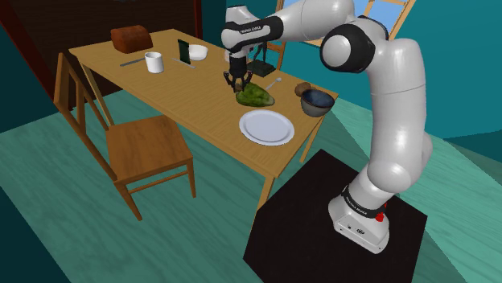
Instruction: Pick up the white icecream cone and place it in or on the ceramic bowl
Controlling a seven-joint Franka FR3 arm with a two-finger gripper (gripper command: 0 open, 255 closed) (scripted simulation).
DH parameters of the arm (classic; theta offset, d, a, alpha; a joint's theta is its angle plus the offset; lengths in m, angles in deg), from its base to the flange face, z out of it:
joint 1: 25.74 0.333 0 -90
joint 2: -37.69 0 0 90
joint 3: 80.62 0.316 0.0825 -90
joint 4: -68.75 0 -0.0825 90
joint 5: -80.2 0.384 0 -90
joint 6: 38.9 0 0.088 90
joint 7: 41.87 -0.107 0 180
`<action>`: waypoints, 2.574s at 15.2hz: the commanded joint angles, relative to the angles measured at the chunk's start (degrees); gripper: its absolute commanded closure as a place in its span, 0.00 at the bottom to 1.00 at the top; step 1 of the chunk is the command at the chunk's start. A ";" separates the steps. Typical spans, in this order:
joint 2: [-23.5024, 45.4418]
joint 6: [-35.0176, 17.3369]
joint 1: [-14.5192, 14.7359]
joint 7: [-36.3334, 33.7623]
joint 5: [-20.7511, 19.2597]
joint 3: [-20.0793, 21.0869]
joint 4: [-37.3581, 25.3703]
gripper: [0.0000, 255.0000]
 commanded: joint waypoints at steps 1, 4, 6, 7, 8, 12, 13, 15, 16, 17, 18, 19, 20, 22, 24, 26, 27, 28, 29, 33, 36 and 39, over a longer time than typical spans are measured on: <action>-0.38 1.31 0.01 0.07 0.02 0.00 -0.91 1.00; -0.96 3.29 0.02 0.17 0.05 0.01 -2.31 1.00; -2.53 2.73 -0.72 1.10 0.07 -0.23 -0.23 1.00; -3.91 1.81 -1.47 2.03 0.08 -0.47 2.00 1.00; -5.20 0.96 -2.21 2.97 0.09 -0.74 4.09 1.00; -9.69 -1.94 -5.18 6.93 0.10 -1.93 11.21 1.00; -10.66 -2.56 -5.92 7.96 0.10 -2.26 12.72 1.00; -12.43 -3.69 -7.40 10.07 0.08 -2.97 15.48 1.00; -13.23 -4.21 -8.15 11.15 0.07 -3.33 16.73 1.00; -13.98 -4.70 -8.90 12.24 0.06 -3.71 17.89 1.00; -14.69 -5.17 -9.64 13.34 0.05 -4.10 18.98 1.00; -15.34 -5.61 -10.39 14.46 0.03 -4.51 19.98 1.00; -15.94 -6.02 -11.14 15.59 0.02 -4.92 20.91 1.00; -17.00 -6.77 -12.64 17.90 -0.01 -5.76 22.54 1.00; -17.86 -7.44 -14.16 20.25 -0.03 -6.64 23.89 1.00; -18.52 -8.03 -15.71 22.64 -0.03 -7.53 24.95 1.00; -18.78 -8.29 -16.48 23.85 -0.03 -7.98 25.37 1.00; -19.00 -8.54 -17.25 25.08 -0.01 -8.44 25.73 1.00; -19.16 -8.77 -18.04 26.31 0.01 -8.90 26.02 1.00; -19.32 -9.49 -21.22 31.34 0.20 -10.73 26.49 1.00; -18.93 -9.83 -23.67 35.19 0.49 -12.07 26.13 1.00; -18.09 -9.99 -26.18 39.10 0.93 -13.35 25.15 1.00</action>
